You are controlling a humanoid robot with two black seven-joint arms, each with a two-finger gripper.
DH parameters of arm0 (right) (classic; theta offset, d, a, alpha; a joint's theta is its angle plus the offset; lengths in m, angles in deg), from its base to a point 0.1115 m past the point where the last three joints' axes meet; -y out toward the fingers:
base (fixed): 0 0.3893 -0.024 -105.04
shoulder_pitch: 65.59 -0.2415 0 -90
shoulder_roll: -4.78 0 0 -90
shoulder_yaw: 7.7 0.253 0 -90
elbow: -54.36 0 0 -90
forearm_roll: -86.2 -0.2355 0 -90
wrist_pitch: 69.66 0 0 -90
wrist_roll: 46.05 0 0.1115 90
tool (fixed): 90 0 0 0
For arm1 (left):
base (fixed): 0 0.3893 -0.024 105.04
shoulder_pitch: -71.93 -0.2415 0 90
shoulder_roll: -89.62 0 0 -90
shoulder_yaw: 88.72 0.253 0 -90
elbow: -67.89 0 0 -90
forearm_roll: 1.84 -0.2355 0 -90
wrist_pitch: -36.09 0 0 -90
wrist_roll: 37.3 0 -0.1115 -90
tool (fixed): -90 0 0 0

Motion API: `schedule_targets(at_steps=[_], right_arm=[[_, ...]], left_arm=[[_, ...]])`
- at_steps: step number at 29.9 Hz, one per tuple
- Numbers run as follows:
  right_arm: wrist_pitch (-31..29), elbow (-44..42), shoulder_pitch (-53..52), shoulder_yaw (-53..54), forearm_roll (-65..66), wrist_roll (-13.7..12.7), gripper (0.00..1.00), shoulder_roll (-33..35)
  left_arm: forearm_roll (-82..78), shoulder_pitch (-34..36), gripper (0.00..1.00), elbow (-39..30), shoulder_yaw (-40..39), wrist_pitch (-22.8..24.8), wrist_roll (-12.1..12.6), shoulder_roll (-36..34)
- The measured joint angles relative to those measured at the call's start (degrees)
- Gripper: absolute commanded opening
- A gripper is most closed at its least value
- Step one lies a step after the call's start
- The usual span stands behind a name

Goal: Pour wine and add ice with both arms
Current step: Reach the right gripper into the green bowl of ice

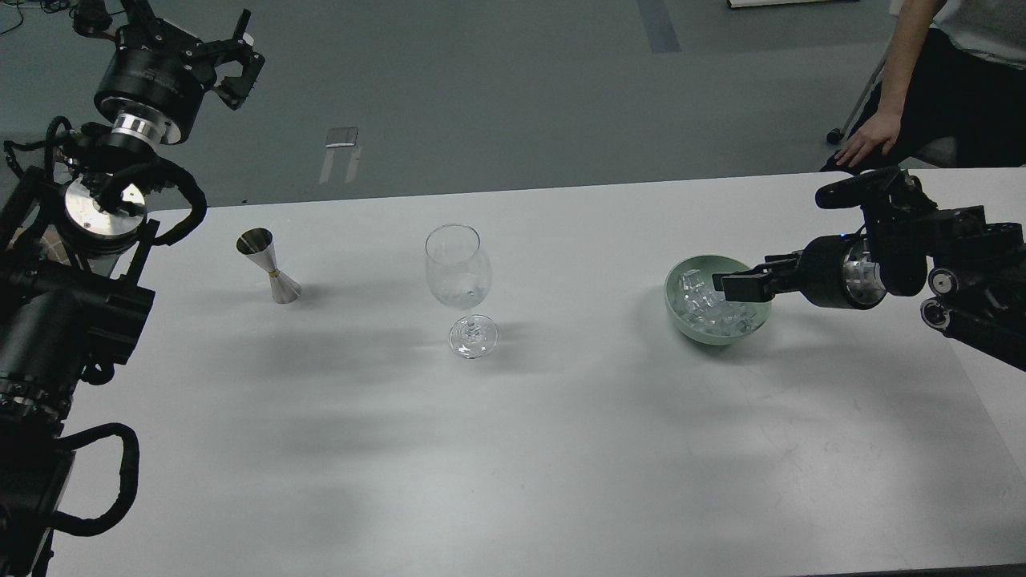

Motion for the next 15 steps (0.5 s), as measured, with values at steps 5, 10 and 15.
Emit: schedule_targets(at_steps=[5,10,15], right_arm=[[1.75,-0.5,0.57,0.35,0.28,0.65,0.62,-0.95],[2.17,-1.7,1.28,0.35,0.32,0.76,0.62,-1.85],[2.39,-3.24,2.3,0.26,0.57,0.77,0.61,-2.96]], left_arm=[[0.01,-0.21,0.98,-0.7,-0.02,0.02,0.0,0.04],[0.0,-0.27,0.98,-1.3,-0.02,0.1,0.0,0.13],[0.0,-0.27,0.98,-1.35,0.13,0.01,0.0,0.21]])
